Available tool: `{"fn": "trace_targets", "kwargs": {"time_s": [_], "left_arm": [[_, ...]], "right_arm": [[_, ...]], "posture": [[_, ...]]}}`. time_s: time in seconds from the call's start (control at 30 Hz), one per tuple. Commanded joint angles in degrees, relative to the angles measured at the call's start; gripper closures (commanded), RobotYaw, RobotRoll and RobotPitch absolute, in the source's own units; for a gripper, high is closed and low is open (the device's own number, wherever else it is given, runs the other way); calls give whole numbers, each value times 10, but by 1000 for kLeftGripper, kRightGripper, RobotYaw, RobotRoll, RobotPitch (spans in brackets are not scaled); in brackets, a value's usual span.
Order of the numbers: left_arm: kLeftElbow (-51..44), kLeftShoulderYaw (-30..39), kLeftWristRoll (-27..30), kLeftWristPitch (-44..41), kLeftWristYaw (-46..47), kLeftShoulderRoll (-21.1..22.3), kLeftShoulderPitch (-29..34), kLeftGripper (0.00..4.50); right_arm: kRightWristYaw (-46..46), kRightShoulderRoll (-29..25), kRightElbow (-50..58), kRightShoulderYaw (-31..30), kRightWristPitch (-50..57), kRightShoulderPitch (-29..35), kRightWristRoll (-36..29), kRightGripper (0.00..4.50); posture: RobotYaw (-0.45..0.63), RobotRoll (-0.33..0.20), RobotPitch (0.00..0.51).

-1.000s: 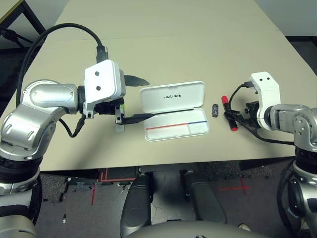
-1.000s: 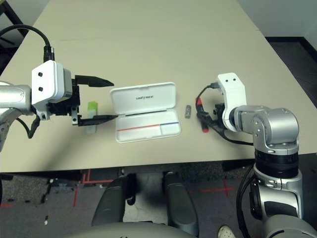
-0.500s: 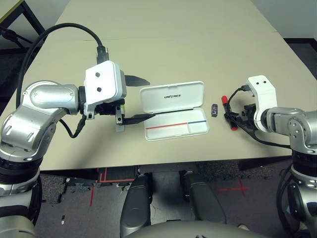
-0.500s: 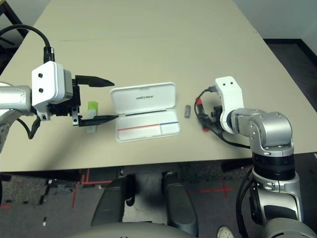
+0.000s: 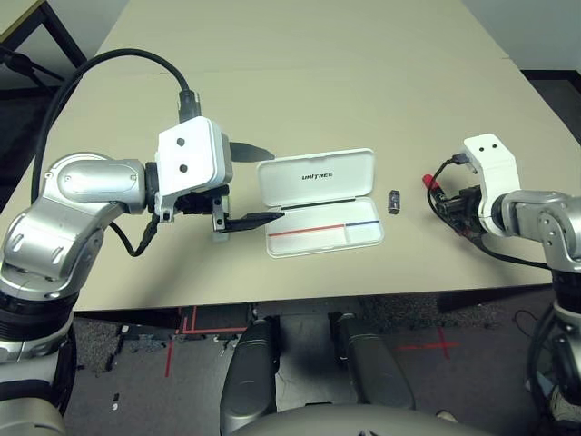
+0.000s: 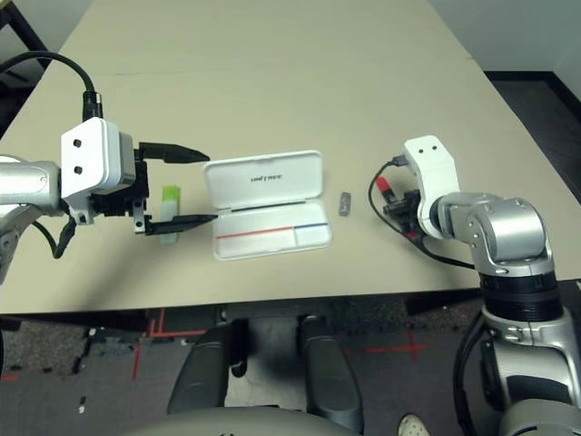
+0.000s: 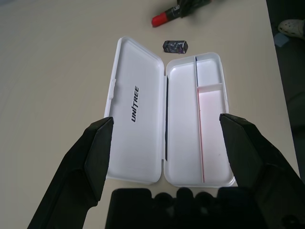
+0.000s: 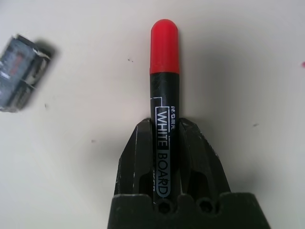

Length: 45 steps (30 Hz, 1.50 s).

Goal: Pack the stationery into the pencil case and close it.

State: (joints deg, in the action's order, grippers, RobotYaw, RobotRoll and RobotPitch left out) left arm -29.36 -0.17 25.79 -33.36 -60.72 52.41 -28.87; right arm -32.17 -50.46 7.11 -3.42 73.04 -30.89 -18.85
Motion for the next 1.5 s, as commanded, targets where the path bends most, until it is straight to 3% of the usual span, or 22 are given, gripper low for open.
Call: {"fn": "trace_targets", "kwargs": {"time_s": [0.03, 0.17, 0.37, 0.7, 0.87, 1.5], "left_arm": [[-8, -9, 4, -2, -7, 8, -3, 0], [-8, -11, 5, -5, -7, 10, -5, 0], [-8, -14, 2, -6, -10, 15, -5, 0], [-12, -17, -1, -12, -9, 25, -5, 0], [-17, -16, -3, -15, -4, 29, -4, 0], [-26, -19, -17, -18, 10, 34, 2, 0]], "right_arm": [[-99, -68, -21, -45, -90, -28, 13, 4006], [-217, -126, -55, -82, -212, -66, 35, 4006], [-376, -160, -90, -138, -322, -148, 81, 4006], [-570, -121, -95, -185, -408, -224, 102, 4006], [-592, -90, -74, -189, -413, -224, 104, 4006], [-524, 88, -95, -247, -447, -235, 181, 4006]], "posture": [[2, 0, 213], [-2, 0, 211], [-7, 0, 206], [19, 0, 191], [31, 0, 188], [68, 0, 180]]}}
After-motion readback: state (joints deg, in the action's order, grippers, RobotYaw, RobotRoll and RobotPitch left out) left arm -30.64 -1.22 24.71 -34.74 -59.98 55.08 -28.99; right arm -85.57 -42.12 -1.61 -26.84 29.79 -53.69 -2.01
